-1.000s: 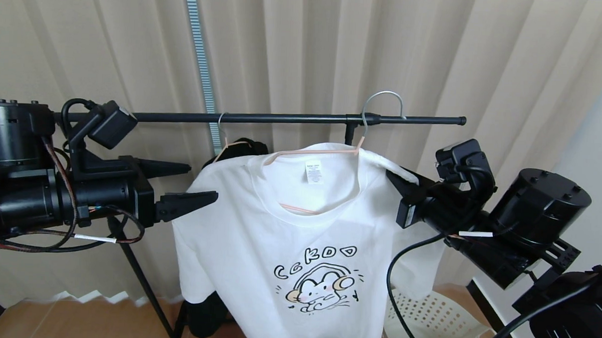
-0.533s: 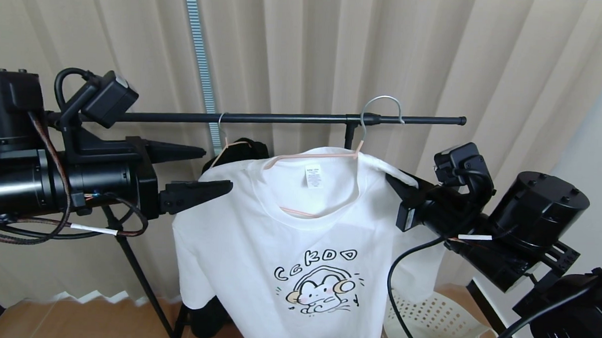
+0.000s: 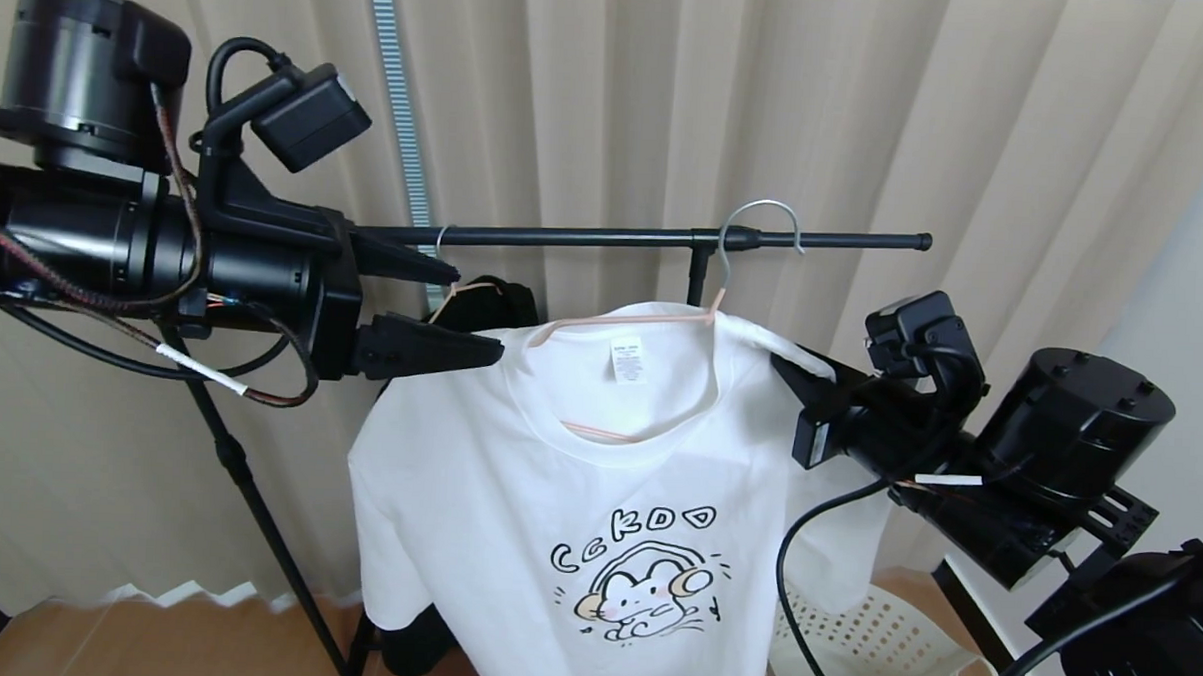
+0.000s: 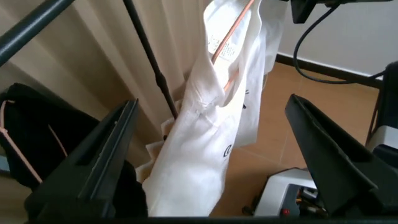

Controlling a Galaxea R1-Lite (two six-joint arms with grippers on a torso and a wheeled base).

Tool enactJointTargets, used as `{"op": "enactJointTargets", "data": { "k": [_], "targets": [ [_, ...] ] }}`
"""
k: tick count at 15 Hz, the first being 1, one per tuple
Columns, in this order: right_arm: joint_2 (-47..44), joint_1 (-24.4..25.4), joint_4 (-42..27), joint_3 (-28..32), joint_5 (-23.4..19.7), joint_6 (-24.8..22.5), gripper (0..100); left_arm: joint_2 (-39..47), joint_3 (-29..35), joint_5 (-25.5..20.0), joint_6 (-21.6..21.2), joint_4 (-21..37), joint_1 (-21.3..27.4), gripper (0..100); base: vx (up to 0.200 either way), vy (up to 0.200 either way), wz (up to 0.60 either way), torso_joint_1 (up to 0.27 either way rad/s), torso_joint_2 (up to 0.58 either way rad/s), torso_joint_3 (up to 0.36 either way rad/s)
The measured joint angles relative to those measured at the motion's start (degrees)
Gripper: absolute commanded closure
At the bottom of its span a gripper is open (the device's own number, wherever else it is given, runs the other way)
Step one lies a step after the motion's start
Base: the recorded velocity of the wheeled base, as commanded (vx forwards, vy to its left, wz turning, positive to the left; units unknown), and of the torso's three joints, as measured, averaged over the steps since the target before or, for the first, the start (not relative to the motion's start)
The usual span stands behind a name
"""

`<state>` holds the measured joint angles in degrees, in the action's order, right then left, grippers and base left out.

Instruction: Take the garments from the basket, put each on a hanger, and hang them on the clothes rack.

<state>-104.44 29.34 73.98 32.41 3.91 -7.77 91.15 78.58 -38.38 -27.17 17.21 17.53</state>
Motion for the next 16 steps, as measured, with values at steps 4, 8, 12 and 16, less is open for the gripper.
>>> {"op": "enactJointTargets", "data": {
  "k": [4, 8, 12, 16],
  "targets": [
    [0.02, 0.0, 0.05, -0.23, 0.05, -0.28, 100, 6.64, 8.63, 0.09, -7.97, 7.77, 3.17, 0, 0.0, 0.0, 0.0, 0.0, 0.0, 0.0],
    [0.06, 0.28, 0.09, -0.48, 0.02, -0.3, 100, 11.36, 10.42, 0.33, -10.26, 7.78, 4.68, 0, 0.0, 0.0, 0.0, 0.0, 0.0, 0.0],
    [0.17, 1.16, 0.07, -0.83, 0.13, -0.28, 100, 14.36, 10.91, 1.13, -10.26, 7.58, 6.25, 0, 0.0, 0.0, 0.0, 0.0, 0.0, 0.0],
    [0.55, 1.72, 0.0, -1.0, 0.21, -0.35, 100, 15.58, 10.78, 1.57, -10.29, 7.55, 6.95, 0, 0.0, 0.0, 0.0, 0.0, 0.0, 0.0]
  ]
}}
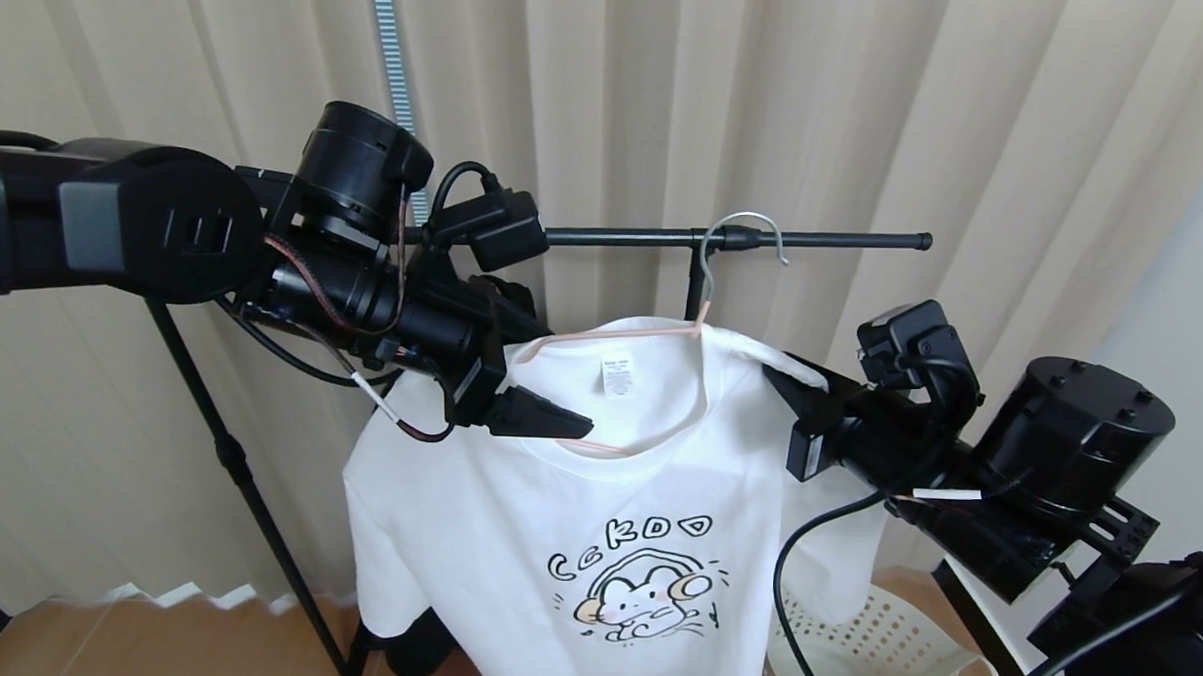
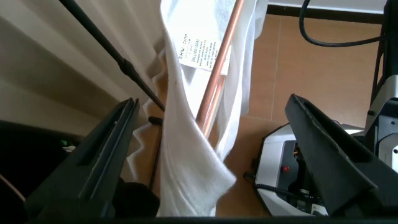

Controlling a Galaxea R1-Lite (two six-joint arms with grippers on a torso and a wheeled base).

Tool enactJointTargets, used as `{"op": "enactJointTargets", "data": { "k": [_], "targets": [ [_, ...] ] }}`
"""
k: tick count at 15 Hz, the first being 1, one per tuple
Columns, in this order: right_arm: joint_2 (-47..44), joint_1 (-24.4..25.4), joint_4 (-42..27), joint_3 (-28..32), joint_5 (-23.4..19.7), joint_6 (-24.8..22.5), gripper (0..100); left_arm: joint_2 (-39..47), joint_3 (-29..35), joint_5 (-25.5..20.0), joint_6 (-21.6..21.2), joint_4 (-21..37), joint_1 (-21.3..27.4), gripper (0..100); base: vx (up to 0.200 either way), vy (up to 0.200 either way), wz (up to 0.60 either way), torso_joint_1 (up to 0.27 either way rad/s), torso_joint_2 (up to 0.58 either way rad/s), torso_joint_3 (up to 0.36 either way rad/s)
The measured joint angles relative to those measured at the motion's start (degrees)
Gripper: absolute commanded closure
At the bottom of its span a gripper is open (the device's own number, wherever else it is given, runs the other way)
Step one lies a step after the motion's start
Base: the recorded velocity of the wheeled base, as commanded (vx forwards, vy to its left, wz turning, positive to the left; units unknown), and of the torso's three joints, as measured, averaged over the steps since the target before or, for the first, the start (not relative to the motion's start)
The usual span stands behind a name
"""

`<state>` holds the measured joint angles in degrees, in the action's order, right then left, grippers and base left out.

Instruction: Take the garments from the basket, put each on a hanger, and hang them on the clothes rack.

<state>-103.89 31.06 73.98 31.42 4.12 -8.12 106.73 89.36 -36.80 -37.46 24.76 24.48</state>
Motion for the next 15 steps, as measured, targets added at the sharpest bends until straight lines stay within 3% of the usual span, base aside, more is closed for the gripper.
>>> {"op": "enactJointTargets", "data": {
  "k": [4, 5, 15],
  "targets": [
    [1.07, 0.77, -0.02, -0.28, 0.0, -0.04, 100, 0.49, -0.16, 0.11, 0.1, 0.0, 0.05, 0, 0.0, 0.0, 0.0, 0.0, 0.0, 0.0],
    [1.24, 0.83, 0.0, -0.35, 0.01, -0.09, 100, 0.55, -0.22, 0.1, 0.16, 0.0, 0.05, 100, 0.0, 0.0, 0.0, 0.0, 0.0, 0.0],
    [1.68, 0.91, 0.05, -0.5, -0.1, -0.5, 100, -0.37, -1.21, -0.15, 0.05, 0.04, -0.21, 100, 0.0, 0.0, 0.0, 0.0, 0.0, 0.0]
  ]
}}
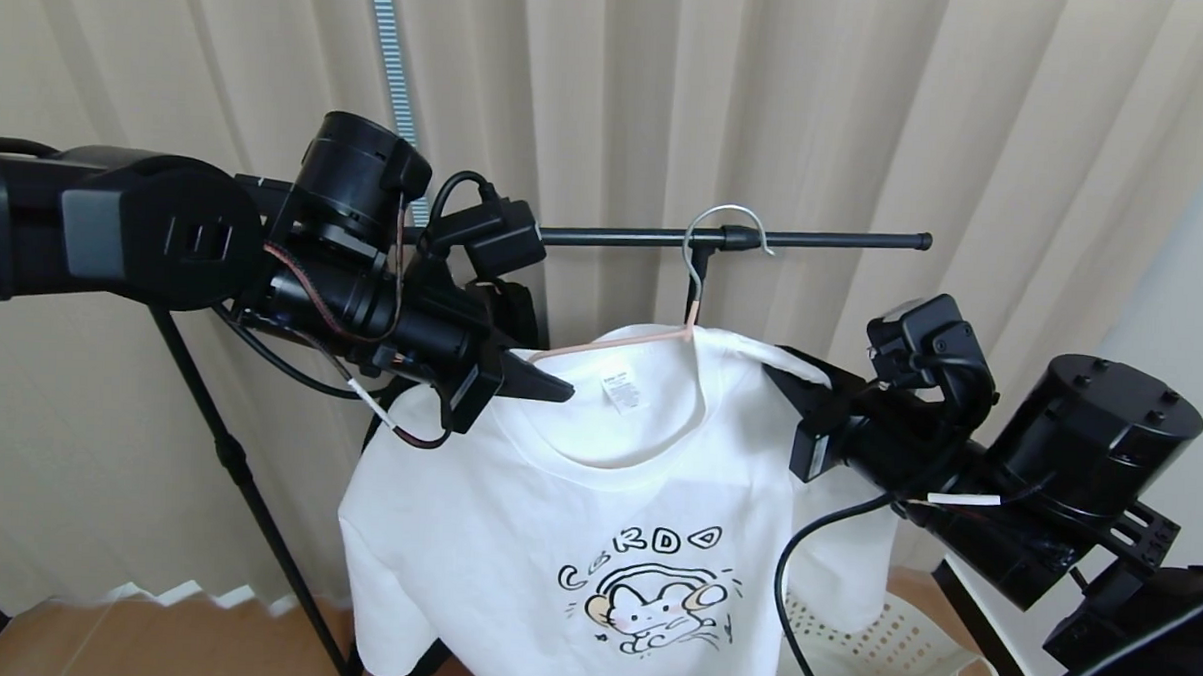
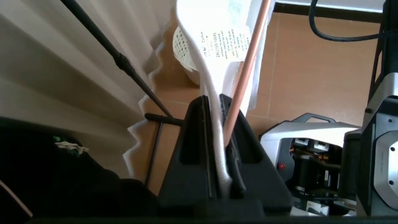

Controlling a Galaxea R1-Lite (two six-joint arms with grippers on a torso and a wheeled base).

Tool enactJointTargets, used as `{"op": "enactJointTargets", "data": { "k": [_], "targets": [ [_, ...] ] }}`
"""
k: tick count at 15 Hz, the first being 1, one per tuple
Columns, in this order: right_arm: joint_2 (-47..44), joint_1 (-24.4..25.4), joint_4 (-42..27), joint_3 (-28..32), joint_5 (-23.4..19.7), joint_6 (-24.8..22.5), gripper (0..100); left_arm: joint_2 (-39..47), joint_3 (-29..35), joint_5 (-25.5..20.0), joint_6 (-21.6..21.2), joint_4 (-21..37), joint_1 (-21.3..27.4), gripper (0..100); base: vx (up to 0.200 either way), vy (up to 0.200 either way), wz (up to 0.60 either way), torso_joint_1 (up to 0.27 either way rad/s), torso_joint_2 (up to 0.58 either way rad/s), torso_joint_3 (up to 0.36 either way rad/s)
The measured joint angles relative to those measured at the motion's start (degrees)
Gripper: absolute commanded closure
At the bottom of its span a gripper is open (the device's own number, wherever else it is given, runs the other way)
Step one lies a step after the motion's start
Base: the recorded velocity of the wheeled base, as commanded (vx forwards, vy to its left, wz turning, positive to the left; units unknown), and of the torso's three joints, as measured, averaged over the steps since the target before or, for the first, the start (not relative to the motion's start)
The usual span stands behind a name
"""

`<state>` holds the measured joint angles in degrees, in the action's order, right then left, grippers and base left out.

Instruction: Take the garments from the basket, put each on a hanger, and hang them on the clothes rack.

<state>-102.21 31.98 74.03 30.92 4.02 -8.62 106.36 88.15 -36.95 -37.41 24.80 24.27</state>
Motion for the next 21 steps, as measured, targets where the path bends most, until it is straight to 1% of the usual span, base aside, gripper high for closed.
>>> {"op": "enactJointTargets", "data": {
  "k": [2, 6, 7, 10, 11, 13, 17, 19, 21],
  "targets": [
    [0.22, -0.01, -0.05, -0.41, -0.01, -0.9, 100, -0.55, -0.06, -0.05, -0.02, 0.05, -0.13, 100, 0.0, 0.0, 0.0, 0.0, 0.0, 0.0],
    [0.59, -0.11, -0.55, -0.62, -0.01, -1.23, 100, -0.99, -0.56, -0.05, 0.0, -0.3, -0.18, 100, 0.0, 0.0, 0.0, 0.0, 0.0, 0.0],
    [0.59, -0.12, -0.6, -0.62, -0.04, -1.23, 0, -1.07, -0.63, -0.05, 0.02, -0.3, -0.18, 100, 0.0, 0.0, 0.0, 0.0, 0.0, 0.0],
    [0.77, -0.28, -0.49, -1.21, -0.12, -2.29, 0, -1.43, -0.91, -0.02, 0.13, -0.28, -0.27, 100, 0.0, 0.0, 0.0, 0.0, 0.0, 0.0],
    [0.88, -0.43, -0.57, -1.57, -0.77, -2.35, 0, -1.6, -1.05, -0.02, 0.16, -0.28, -0.29, 100, 0.0, 0.0, 0.0, 0.0, 0.0, 0.0],
    [1.44, -1.28, -1.3, -2.39, -3.6, -2.57, 0, -1.9, -1.19, -0.02, 0.22, -0.28, -0.29, 100, 0.0, 0.0, 0.0, 0.0, 0.0, 0.0],
    [4.47, -3.73, -5.58, -3.5, -9.52, -2.86, 0, -2.51, -1.55, -0.16, 0.22, -0.37, -0.93, 100, 0.0, 0.0, 0.0, 0.0, 0.0, 0.0],
    [7.42, -5.33, -9.85, -4.13, -16.06, -2.76, 0, -3.22, -2.18, -0.29, 0.24, -0.39, -1.69, 100, 0.0, 0.0, 0.0, 0.0, 0.0, 0.0],
    [10.78, -6.96, -15.6, -4.44, -22.49, -2.51, 0, -4.29, -3.29, -0.33, 0.22, -0.79, -2.45, 100, 0.0, 0.0, 0.0, 0.0, 0.0, 0.0]
  ]
}}
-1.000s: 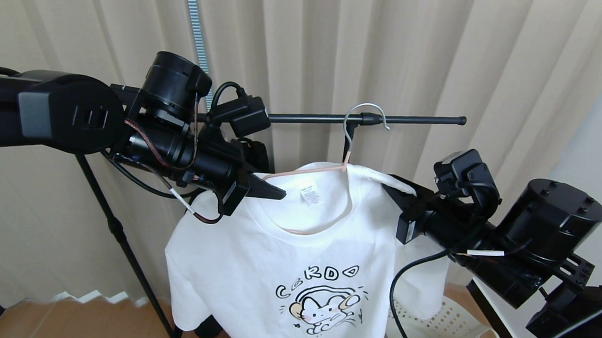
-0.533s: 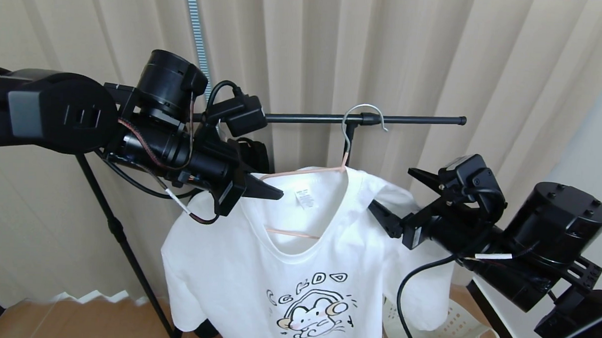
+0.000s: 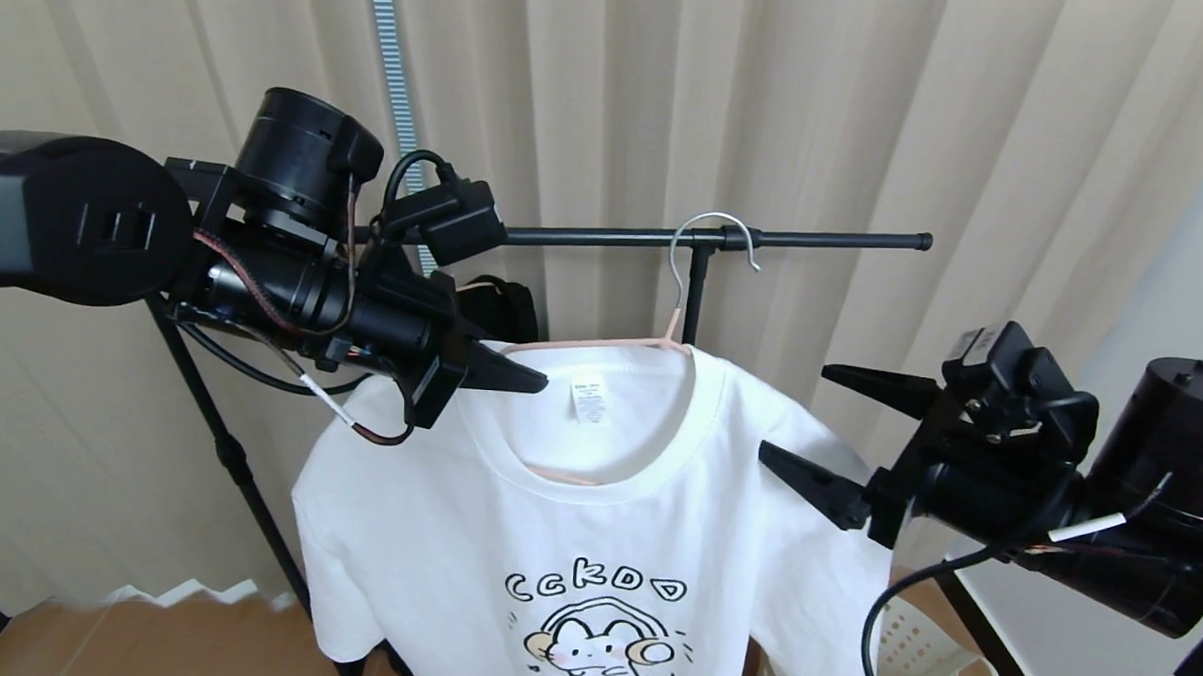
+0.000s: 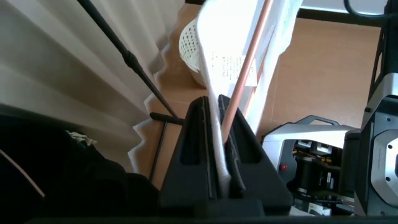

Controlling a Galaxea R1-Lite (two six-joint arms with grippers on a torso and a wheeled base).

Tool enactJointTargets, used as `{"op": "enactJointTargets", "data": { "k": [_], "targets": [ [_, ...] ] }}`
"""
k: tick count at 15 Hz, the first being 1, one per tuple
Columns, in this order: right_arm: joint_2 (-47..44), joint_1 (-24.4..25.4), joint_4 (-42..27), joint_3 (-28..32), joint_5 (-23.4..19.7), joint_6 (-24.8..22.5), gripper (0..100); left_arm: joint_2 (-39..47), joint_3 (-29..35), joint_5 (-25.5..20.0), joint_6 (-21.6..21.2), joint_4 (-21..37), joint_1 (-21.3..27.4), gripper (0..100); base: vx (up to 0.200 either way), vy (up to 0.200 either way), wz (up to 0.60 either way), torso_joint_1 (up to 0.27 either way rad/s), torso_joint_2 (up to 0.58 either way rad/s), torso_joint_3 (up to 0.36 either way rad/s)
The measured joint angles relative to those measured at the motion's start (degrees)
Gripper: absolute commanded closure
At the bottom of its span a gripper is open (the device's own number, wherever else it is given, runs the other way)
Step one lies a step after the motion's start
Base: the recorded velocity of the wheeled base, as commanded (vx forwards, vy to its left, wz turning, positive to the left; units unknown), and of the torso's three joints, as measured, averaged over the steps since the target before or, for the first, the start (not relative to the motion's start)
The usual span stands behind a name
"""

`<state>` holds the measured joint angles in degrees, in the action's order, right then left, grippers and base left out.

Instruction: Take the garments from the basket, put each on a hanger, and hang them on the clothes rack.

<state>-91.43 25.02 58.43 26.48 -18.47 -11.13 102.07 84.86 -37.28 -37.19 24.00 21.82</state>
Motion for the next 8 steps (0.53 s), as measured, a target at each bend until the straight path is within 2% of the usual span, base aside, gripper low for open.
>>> {"op": "enactJointTargets", "data": {
  "k": [3, 6, 8],
  "targets": [
    [4.22, -3.57, -7.85, -0.07, -10.97, 0.1, 0, -1.94, -3.19, 0.0, 0.16, -3.97, -1.46, 100, 0.0, 0.0, 0.0, 0.0, 0.0, 0.0],
    [6.78, -6.77, -12.37, -0.05, -19.79, 0.1, 0, -4.04, -7.07, -0.02, 1.34, -7.58, -2.3, 100, 0.0, 0.0, 0.0, 0.0, 0.0, 0.0],
    [6.99, -9.29, -13.41, 0.26, -23.03, 0.1, 0, -5.72, -9.5, -0.09, 1.91, -9.64, -2.89, 100, 0.0, 0.0, 0.0, 0.0, 0.0, 0.0]
  ]
}}
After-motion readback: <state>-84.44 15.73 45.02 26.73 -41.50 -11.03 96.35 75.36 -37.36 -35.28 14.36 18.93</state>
